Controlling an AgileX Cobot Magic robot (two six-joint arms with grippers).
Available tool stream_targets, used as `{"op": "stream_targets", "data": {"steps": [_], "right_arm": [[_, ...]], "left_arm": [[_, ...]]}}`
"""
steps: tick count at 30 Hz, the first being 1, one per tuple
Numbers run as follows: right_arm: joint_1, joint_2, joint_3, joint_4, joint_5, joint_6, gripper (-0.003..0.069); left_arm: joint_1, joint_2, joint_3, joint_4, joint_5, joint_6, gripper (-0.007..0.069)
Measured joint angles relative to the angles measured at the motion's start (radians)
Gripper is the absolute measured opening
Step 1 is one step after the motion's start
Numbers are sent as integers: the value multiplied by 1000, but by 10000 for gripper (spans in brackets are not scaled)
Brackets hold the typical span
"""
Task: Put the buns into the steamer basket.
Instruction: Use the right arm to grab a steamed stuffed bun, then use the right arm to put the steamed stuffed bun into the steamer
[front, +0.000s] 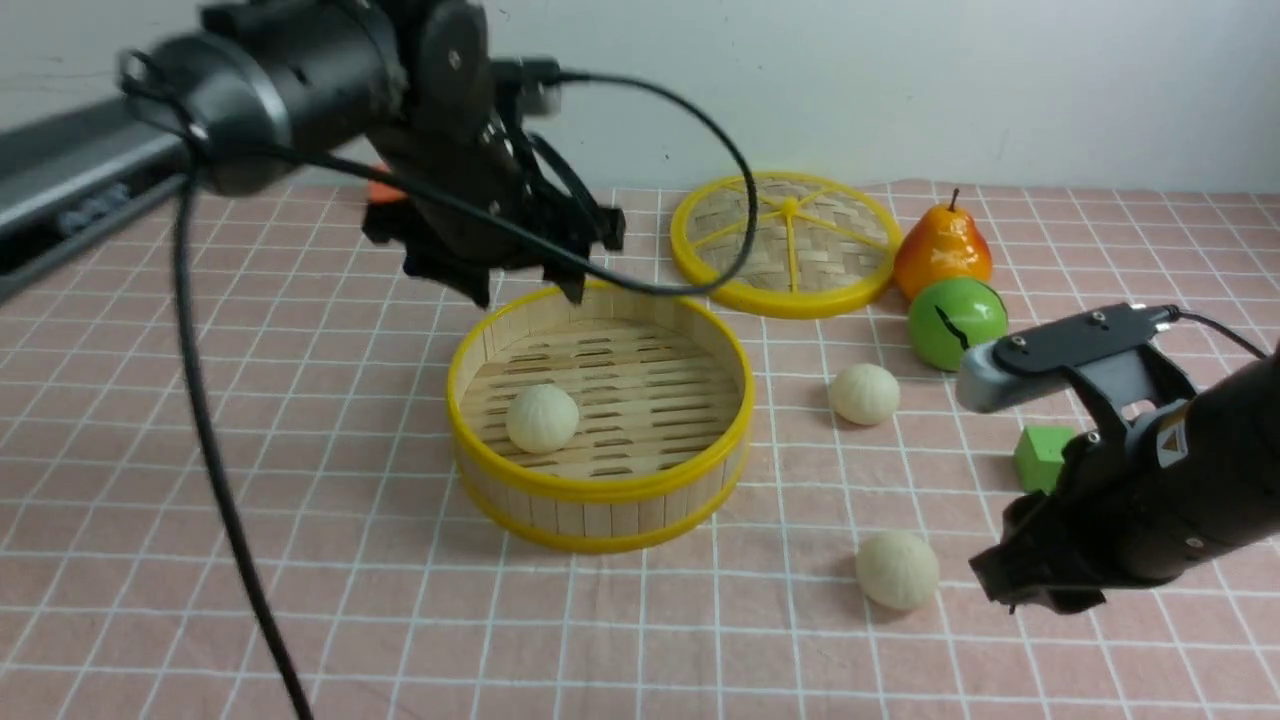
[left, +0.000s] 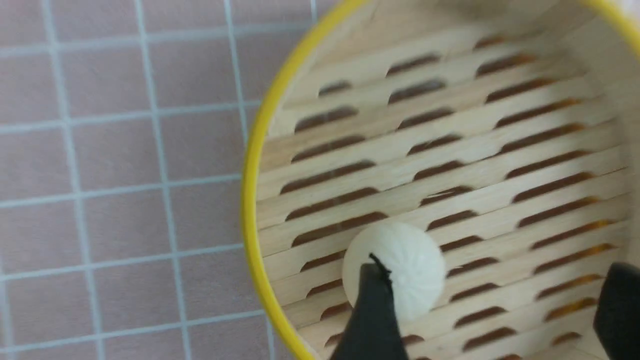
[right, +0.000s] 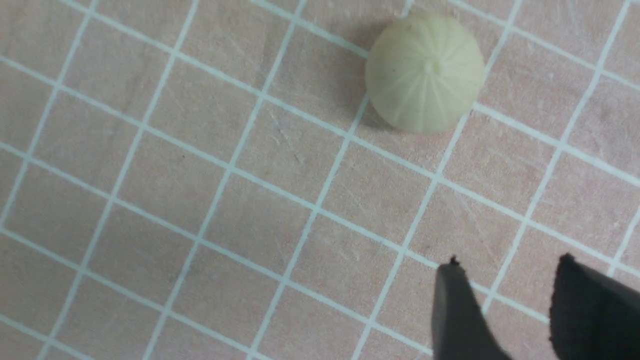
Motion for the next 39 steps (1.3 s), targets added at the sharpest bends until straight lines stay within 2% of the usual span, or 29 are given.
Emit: {"op": "stream_targets", "data": {"steps": [2,3,4,5,10,11,12,13,16,19,20,21,22,23,26,31,35,39], "right_arm": [[0,68,-55,18,15,-13,438],[0,80,-64,19,15,-15,444],[0,134,-98,26,16,-26,482],[0,148,-106,26,16,-26,485],[0,310,-205,6,23,-28,479],[0,353,-234,0,24,-28,459],[0,358,-237,0,24,-28,459],[0,393,-262,-2,24,-31,432],[0,438,-293,-10,24,-34,379],[0,464,-303,-20,23,-50,303],[0,477,-308,-23,26,-54,251],[0,481,-308,-23,27,-54,212],[0,482,-308,-23,27,-56,204],[0,483,-310,-23,31,-58,146],[0,473,-317,-33,41,-74,29],[0,430,-399,-53,112,-79,13],[16,408,-577,-45,139,-96,13],[63,435,-721,-42,127,-142,13]], "left_arm": [[0,-149,-2,15,60,0,517],[0,-172,1,17,69,0,510],[0,-264,28,26,93,0,482],[0,-264,28,26,93,0,478],[0,-573,295,42,31,-7,353],[0,-658,396,60,-21,-15,311],[0,-671,411,60,-21,-18,304],[0,-778,548,89,-99,-46,251],[0,-918,736,129,-191,-96,149],[0,-998,886,161,-230,-112,82],[0,-1045,969,180,-228,-117,36],[0,-1063,1014,189,-222,-117,23],[0,-1071,1023,189,-217,-117,15],[0,-1104,1078,193,-198,-125,-8],[0,-1182,1188,187,-131,-151,-13],[0,-1318,1338,185,-137,-173,-13],[0,-1430,1410,187,-306,-221,-13],[0,-1470,1419,201,-399,-231,-13]]}}
